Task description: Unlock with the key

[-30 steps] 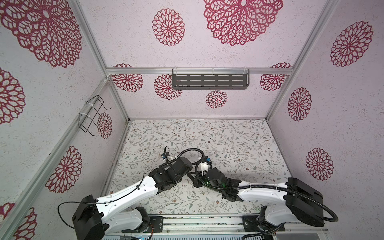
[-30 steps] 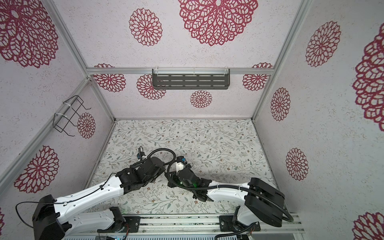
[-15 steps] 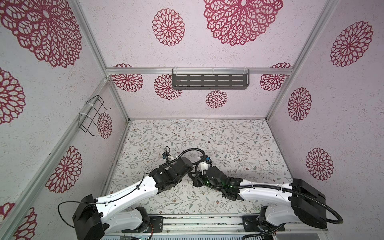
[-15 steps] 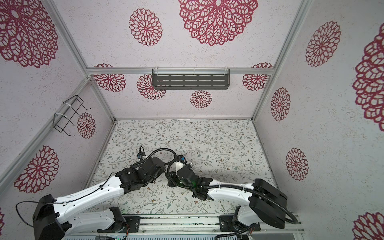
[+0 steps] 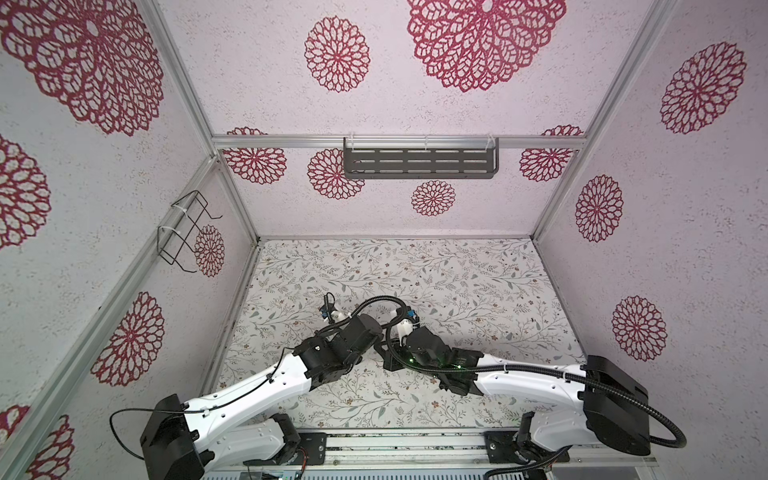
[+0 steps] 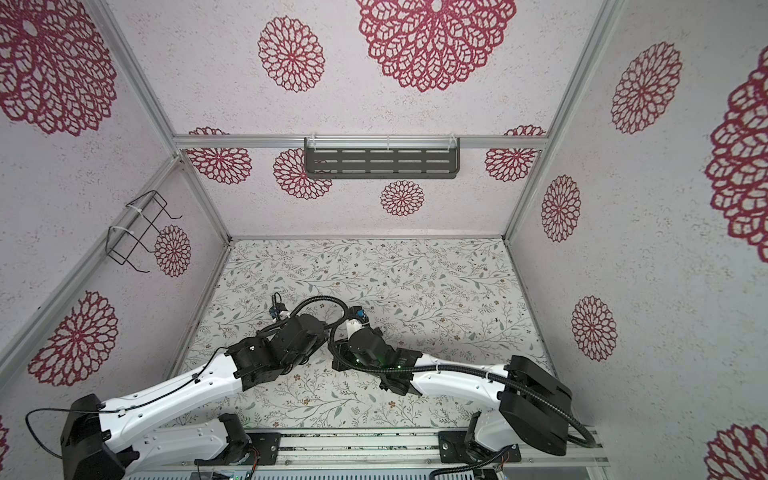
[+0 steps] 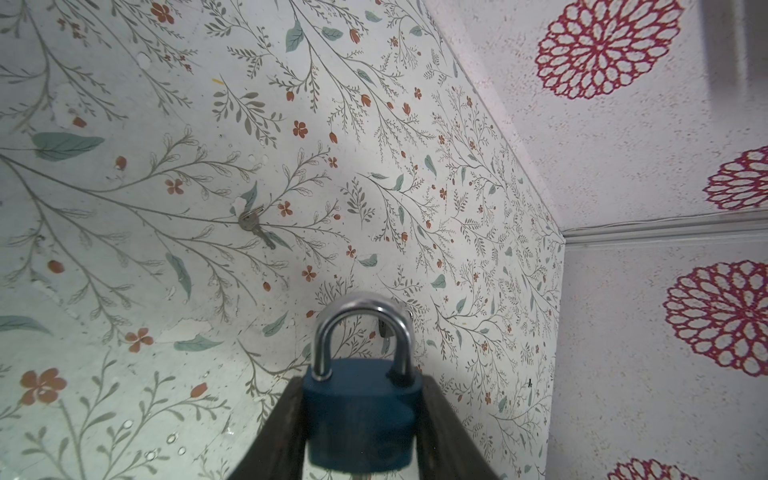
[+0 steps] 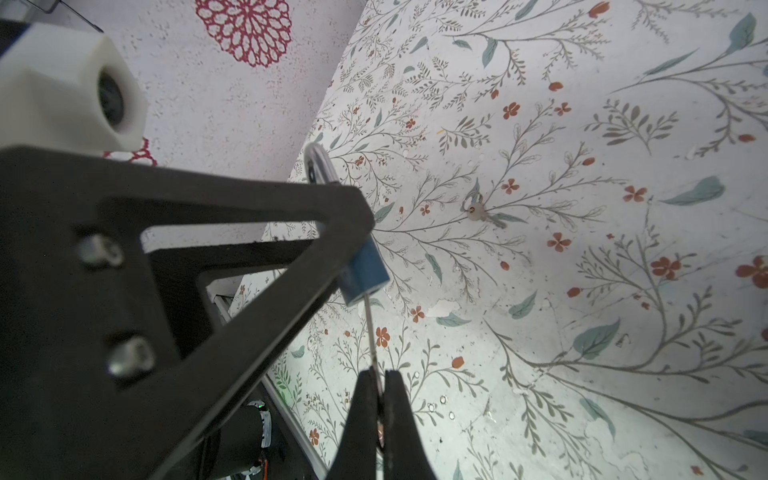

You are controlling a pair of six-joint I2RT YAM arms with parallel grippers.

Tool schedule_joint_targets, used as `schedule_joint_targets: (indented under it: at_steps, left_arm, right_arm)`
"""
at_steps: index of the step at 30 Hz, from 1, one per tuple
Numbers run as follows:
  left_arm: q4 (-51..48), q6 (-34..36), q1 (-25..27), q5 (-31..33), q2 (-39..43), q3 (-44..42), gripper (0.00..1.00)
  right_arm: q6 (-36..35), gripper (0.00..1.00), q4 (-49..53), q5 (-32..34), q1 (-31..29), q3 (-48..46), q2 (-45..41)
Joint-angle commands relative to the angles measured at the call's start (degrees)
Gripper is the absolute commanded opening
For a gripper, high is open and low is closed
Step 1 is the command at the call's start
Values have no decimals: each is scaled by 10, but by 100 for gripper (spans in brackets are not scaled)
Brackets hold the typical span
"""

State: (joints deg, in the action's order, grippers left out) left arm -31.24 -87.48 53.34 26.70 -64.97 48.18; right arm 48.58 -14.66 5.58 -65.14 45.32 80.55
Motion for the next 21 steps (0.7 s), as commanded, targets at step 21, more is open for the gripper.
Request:
schedule_joint_targets:
  at_steps: [21]
  left_arm:
    - [52,-6,14,-72,39,-31,0]
  right_arm:
    - [-105,0,-41,-66,59,-1,-24]
